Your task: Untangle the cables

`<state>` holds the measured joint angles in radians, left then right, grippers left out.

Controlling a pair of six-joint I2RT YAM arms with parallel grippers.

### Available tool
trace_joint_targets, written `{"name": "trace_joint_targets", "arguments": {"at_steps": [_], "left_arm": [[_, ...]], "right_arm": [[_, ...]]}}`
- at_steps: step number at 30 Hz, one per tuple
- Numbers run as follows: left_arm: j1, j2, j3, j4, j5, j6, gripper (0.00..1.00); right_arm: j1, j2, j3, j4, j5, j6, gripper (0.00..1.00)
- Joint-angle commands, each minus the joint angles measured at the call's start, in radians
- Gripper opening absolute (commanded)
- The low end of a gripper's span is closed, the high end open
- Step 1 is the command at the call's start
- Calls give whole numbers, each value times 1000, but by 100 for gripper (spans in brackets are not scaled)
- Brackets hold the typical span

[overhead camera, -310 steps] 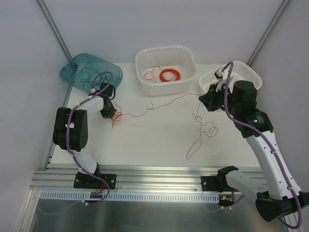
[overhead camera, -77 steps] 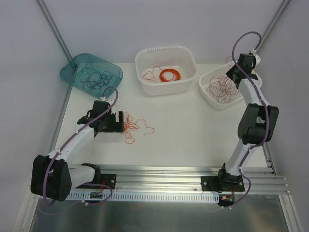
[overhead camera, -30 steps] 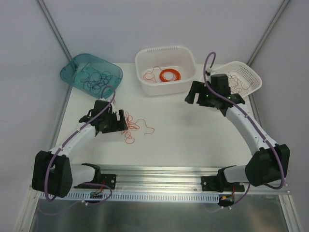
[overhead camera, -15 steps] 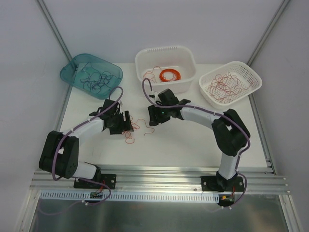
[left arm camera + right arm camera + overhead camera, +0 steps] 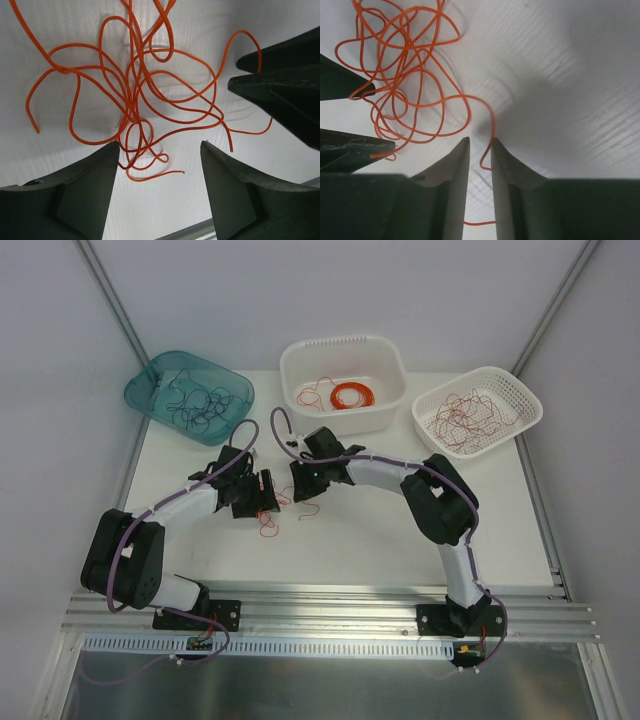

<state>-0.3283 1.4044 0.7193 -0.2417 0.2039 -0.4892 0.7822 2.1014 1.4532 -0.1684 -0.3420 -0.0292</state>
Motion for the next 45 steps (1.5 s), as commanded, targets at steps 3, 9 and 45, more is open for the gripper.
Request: {"name": "trace_joint_targets", "arguments": {"at_steps": [3, 9, 45], "left_arm": [[-9, 7, -4, 24, -27, -38, 65], [-8, 7, -8, 22, -70, -74, 56], [-3, 93, 77, -14, -130, -69, 38]], "right_arm": [[2, -55, -14, 20, -26, -3, 11], [-49, -317, -158, 1, 3, -23, 1], [-646, -1207, 179, -526, 293, -156, 1]]}}
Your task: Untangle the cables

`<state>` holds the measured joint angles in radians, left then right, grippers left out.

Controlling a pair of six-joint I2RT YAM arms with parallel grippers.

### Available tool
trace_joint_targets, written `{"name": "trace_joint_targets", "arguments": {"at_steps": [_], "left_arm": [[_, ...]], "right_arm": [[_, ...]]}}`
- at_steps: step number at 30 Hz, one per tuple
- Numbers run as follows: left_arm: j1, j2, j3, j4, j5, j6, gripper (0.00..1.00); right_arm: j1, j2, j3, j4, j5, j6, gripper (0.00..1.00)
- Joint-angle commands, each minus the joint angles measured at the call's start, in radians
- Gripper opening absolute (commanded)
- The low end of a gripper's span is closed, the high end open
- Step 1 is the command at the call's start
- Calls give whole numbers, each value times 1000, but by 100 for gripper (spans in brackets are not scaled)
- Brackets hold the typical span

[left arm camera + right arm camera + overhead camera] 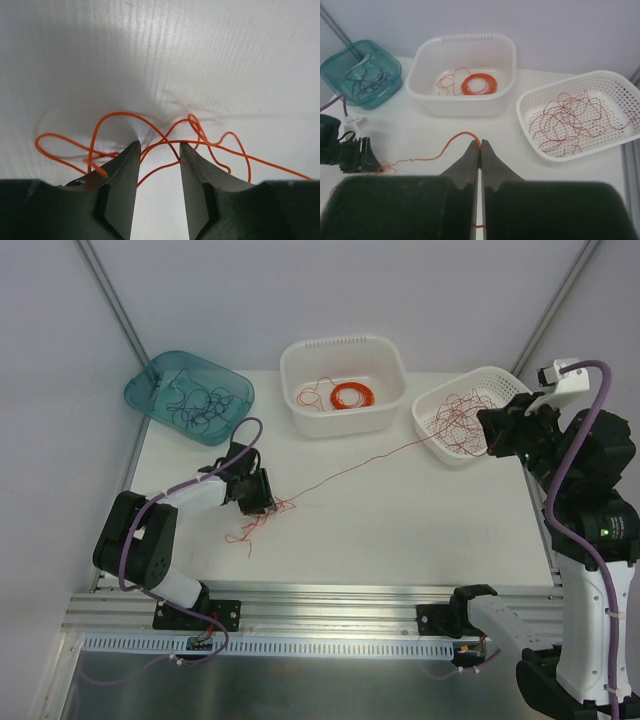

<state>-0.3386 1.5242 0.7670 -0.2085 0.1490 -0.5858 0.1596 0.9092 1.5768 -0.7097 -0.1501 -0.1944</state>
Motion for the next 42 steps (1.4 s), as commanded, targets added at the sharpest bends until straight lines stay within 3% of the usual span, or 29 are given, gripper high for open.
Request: {"name": "trace_joint_targets", "arguments": {"at_steps": [1, 14, 23, 28, 32, 38, 42], "left_arm": [[10, -29, 35, -57, -83, 27, 39], [179, -24, 92, -138, -170, 32, 47], [314, -25, 129, -196, -242, 61, 42], [319, -71, 137, -206, -151, 98, 48], [293, -157, 112, -206, -78, 119, 65], [181, -341, 23, -207, -31, 115, 80], [71, -397, -14, -206, -11, 69, 86]], "right_arm": [[-28, -16, 64, 15, 121, 25, 1], [-37, -82, 112, 98, 455, 101, 1], [-37, -52, 101, 53, 416, 85, 1], [-35, -35, -50, -16, 288, 142, 2], [-37, -56, -273, -34, 160, 222, 13], [-28, -82, -539, -69, 57, 201, 69], [-3, -21, -584, -62, -78, 95, 80]]}}
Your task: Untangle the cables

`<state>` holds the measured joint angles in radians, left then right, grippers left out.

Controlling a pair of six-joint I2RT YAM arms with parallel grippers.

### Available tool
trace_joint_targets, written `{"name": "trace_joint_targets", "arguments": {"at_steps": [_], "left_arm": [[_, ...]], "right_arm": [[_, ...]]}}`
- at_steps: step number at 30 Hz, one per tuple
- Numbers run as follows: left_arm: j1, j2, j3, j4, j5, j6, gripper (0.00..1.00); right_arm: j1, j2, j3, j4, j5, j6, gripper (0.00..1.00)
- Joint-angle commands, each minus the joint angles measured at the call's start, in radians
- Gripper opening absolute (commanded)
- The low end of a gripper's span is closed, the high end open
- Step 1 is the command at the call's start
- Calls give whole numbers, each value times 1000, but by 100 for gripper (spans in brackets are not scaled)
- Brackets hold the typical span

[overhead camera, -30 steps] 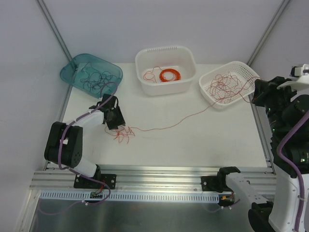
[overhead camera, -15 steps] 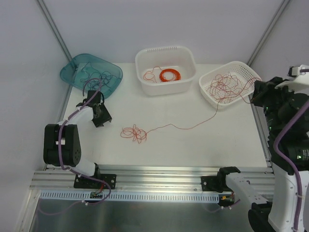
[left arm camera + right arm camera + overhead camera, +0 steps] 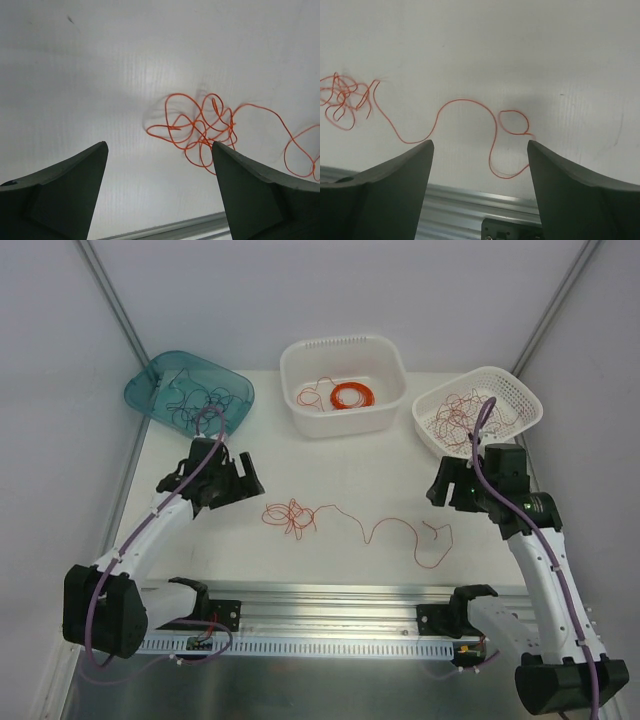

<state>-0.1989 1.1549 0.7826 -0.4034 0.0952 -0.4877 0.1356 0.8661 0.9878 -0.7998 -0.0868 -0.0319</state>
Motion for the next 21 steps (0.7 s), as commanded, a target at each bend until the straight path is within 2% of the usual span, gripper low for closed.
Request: {"name": "trace_joint_targets", "arguments": {"at_steps": [1, 5, 10, 16, 21], "left_arm": [[-91, -30, -31, -11, 44, -54, 86], [-187, 0, -6, -11, 35, -103, 85], [-309, 92, 55, -6, -1, -132, 84], [-353, 218, 106, 6, -57, -143, 82], [-366, 330, 138, 14, -72, -141, 79]], "right_arm": [[28, 40, -1, 39, -175, -74, 80], [107, 177, -34, 157, -348, -72, 80], [266, 394, -22, 278, -383, -46, 80], [343, 605, -5, 459, -396, 27, 77], [407, 723, 28, 485, -430, 55, 70]]}}
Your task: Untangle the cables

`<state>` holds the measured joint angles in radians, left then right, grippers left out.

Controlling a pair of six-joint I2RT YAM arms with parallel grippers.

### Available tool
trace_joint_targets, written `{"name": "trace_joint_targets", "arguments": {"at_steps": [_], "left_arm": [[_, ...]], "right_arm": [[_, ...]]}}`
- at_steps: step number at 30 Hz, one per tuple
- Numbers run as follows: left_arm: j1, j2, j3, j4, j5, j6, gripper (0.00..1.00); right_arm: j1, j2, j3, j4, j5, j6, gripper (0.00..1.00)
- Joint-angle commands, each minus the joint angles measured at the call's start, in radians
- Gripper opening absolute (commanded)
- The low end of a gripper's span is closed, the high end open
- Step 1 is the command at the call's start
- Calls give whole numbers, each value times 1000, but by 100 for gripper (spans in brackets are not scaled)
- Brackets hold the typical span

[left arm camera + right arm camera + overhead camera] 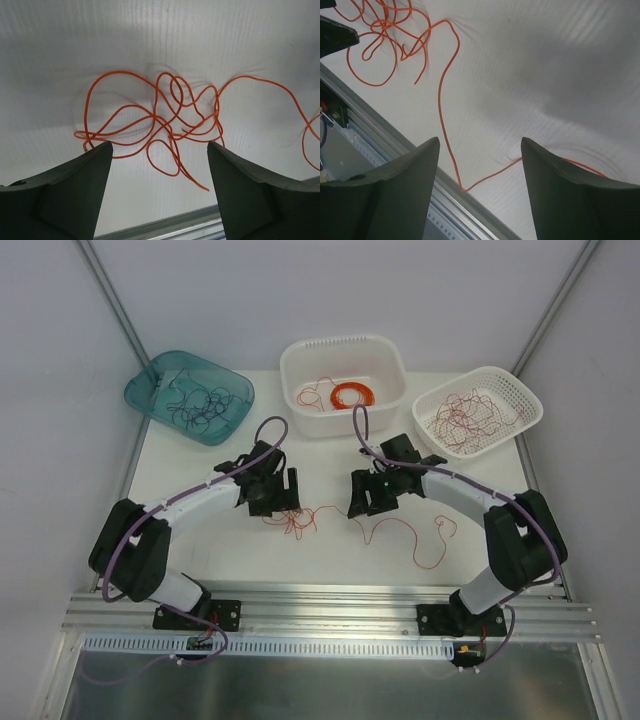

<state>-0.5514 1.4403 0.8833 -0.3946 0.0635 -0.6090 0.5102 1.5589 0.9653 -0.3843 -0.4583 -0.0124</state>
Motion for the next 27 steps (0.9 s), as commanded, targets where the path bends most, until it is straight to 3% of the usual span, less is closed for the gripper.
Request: {"name": "trace_joint_targets", "arguments": {"at_steps": [1, 7, 10, 12, 18, 27], "left_arm": [[-15, 77, 40, 3, -37, -20, 77], [-24, 158, 51, 8, -56, -8, 68], [-22, 187, 51, 7, -59, 8, 58], [-24, 199, 48, 7, -96, 14, 50], [-21, 210, 37, -12, -178, 54, 10], [97, 166, -17, -64, -237, 90, 2]], "right_arm": [[40, 58, 55, 73, -63, 37, 68], [74, 108, 53, 84, -69, 52, 44], [77, 95, 52, 58, -62, 39, 14], [77, 67, 61, 21, -33, 20, 2], [21, -133, 139, -178, 73, -67, 1], [-277, -440, 412, -448, 145, -161, 1]]}}
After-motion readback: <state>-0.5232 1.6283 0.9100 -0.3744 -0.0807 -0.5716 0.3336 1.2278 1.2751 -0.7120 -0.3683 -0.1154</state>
